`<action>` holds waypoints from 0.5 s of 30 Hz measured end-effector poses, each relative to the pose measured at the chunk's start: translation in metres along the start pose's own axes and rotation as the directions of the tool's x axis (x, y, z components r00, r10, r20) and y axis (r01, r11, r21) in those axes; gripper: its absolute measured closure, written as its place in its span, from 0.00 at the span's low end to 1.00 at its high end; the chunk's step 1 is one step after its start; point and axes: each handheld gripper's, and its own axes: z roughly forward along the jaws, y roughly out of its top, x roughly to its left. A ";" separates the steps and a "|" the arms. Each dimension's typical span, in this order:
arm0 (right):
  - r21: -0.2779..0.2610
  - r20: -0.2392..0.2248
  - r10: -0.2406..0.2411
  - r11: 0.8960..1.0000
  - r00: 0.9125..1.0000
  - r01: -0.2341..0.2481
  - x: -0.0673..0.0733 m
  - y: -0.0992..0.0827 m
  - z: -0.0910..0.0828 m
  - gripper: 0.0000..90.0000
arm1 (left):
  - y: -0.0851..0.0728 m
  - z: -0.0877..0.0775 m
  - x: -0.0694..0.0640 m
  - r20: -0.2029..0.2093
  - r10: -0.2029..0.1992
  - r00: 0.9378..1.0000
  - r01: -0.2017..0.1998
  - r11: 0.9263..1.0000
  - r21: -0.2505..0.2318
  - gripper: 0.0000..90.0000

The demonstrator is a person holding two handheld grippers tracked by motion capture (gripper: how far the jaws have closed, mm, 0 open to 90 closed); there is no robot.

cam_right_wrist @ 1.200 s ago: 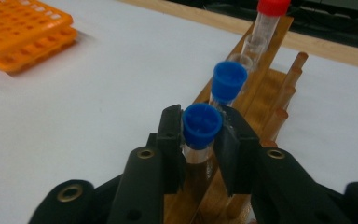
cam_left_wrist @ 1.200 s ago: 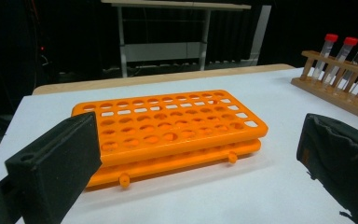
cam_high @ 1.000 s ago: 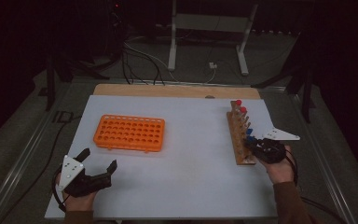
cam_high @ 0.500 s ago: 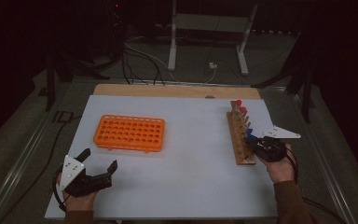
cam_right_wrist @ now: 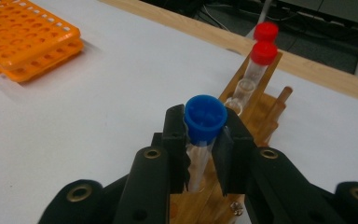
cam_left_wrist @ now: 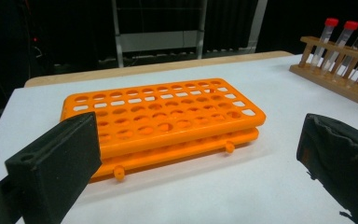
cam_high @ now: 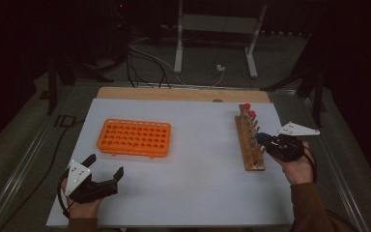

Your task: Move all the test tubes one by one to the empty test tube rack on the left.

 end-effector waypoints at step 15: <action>-0.039 -0.050 -0.025 0.999 0.998 0.023 0.008 0.025 -0.009 0.85 | 0.015 0.021 -0.010 0.046 0.032 0.998 -0.033 0.999 0.032 0.00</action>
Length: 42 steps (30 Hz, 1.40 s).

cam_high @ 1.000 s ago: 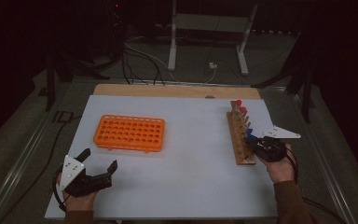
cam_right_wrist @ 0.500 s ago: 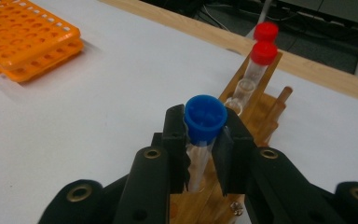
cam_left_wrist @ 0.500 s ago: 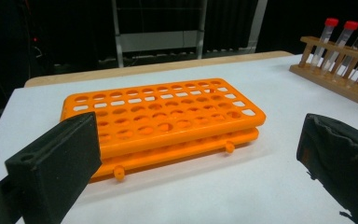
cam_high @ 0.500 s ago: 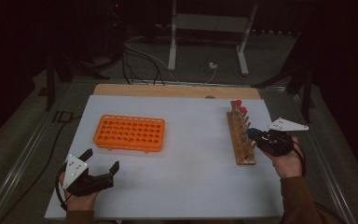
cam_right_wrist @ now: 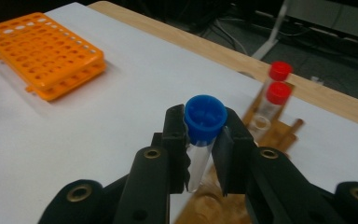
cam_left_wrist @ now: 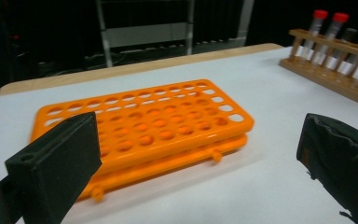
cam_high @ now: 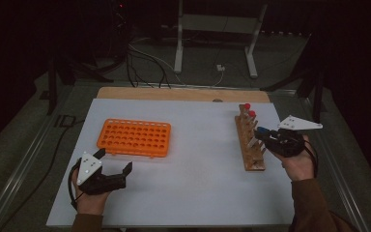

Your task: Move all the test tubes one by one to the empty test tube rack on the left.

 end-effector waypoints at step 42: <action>0.002 -0.250 -0.071 0.997 0.966 0.074 0.091 0.036 0.070 0.85 | 0.052 0.117 -0.113 0.250 0.118 0.961 -0.130 0.991 0.033 0.07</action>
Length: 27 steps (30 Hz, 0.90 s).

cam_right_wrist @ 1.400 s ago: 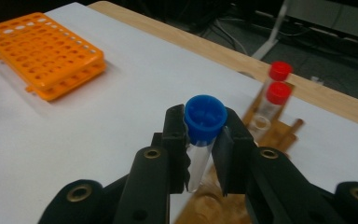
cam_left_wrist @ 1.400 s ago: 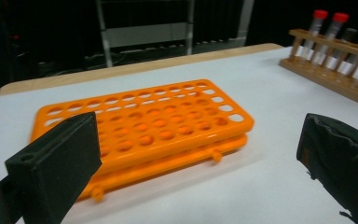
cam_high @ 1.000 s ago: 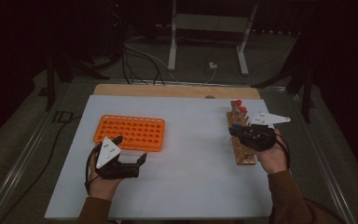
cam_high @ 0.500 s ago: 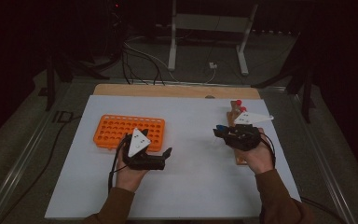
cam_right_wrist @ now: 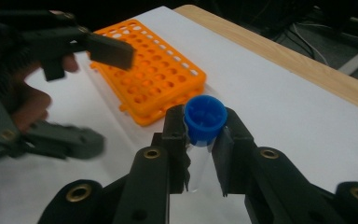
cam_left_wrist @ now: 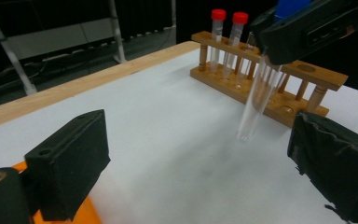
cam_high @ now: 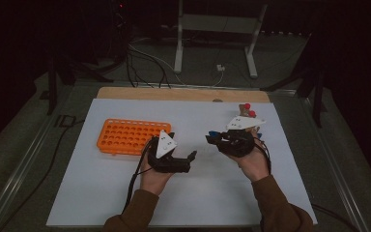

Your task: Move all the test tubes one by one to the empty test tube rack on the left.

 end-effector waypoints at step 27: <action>-0.006 -0.088 0.016 1.000 0.996 -0.017 0.021 0.008 0.021 0.85 | 0.003 0.016 -0.023 0.050 0.021 0.999 -0.020 1.000 -0.019 0.83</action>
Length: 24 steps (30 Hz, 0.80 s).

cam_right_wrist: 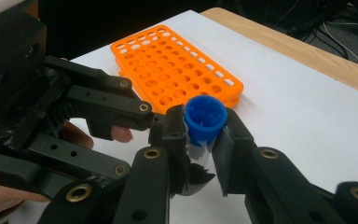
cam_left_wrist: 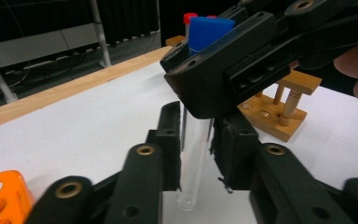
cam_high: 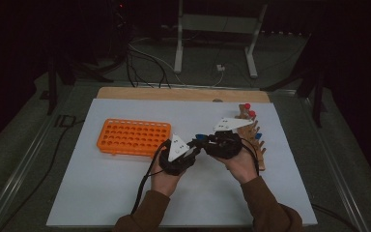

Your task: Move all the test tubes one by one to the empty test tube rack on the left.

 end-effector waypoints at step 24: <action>-0.090 0.074 0.037 0.995 0.997 -0.030 -0.015 -0.016 -0.017 0.02 | -0.005 -0.005 0.014 -0.019 -0.034 0.999 0.035 0.999 0.016 0.85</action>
